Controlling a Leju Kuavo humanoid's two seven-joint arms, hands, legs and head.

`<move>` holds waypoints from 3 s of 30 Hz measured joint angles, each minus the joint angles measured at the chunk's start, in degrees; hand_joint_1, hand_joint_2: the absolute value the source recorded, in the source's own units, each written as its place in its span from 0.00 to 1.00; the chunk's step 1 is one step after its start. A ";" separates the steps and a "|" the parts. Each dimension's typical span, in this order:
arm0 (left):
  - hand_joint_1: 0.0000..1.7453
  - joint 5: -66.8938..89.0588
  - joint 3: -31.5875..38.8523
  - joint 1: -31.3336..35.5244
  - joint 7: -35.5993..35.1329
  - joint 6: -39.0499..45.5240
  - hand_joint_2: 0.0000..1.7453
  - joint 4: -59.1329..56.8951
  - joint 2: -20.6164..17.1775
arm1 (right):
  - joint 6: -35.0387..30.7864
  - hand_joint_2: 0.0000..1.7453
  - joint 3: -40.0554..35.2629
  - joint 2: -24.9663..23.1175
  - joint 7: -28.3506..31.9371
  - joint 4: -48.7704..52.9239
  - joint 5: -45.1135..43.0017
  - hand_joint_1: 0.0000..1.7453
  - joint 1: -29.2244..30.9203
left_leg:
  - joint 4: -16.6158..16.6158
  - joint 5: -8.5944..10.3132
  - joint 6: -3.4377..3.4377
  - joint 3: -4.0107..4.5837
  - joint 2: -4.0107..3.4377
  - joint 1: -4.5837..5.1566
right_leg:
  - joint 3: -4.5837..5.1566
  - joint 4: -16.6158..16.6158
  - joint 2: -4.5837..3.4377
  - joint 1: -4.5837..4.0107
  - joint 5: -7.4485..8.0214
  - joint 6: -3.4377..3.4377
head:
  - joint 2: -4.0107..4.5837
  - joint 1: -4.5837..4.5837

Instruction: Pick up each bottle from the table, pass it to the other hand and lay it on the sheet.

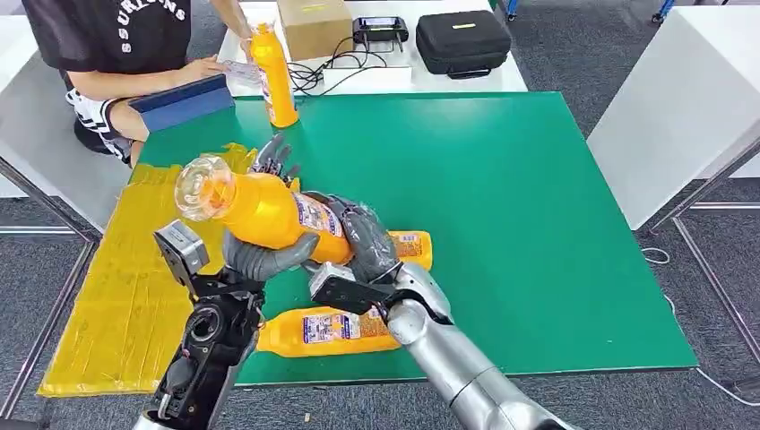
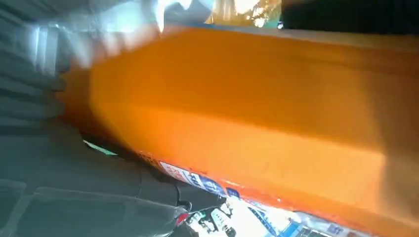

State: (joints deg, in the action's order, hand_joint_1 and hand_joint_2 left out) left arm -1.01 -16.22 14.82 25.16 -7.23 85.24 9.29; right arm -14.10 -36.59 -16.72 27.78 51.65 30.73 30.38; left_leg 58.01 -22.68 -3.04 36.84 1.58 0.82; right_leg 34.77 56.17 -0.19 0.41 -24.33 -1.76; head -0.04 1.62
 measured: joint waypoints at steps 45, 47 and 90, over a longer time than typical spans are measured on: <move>1.00 82.69 14.47 5.40 -25.06 45.02 1.00 -5.36 -4.21 | -11.60 1.00 -1.66 13.07 -11.18 30.36 13.54 0.00 -15.24 | 0.00 0.00 0.00 0.06 -0.01 0.00 | 0.08 -0.01 0.01 0.00 0.01 0.01 | 0.00 0.00; 1.00 90.04 12.12 7.79 -37.22 40.47 1.00 -9.03 -7.27 | -7.86 1.00 -2.03 13.55 -12.94 30.40 15.83 0.00 -15.21 | 0.00 0.03 0.03 0.04 0.00 -0.01 | 0.10 0.00 0.02 0.00 0.01 0.02 | 0.00 -0.04; 0.00 89.33 14.80 16.47 -32.59 26.38 0.00 -50.64 -8.83 | 10.86 1.00 -15.17 18.75 -31.52 19.45 32.09 0.00 -14.52 | 0.00 0.06 0.10 0.02 -0.01 -0.06 | 0.04 0.00 -0.04 -0.04 0.11 0.19 | 0.02 0.00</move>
State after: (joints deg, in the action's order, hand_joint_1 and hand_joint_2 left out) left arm 88.32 -1.42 31.29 -7.43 19.15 34.60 0.46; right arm -3.24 -51.76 2.03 -3.74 71.10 62.82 15.86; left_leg 58.01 -22.61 -2.94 36.86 1.57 0.77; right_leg 34.80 56.16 -0.23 0.37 -24.22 -1.56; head -0.02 1.62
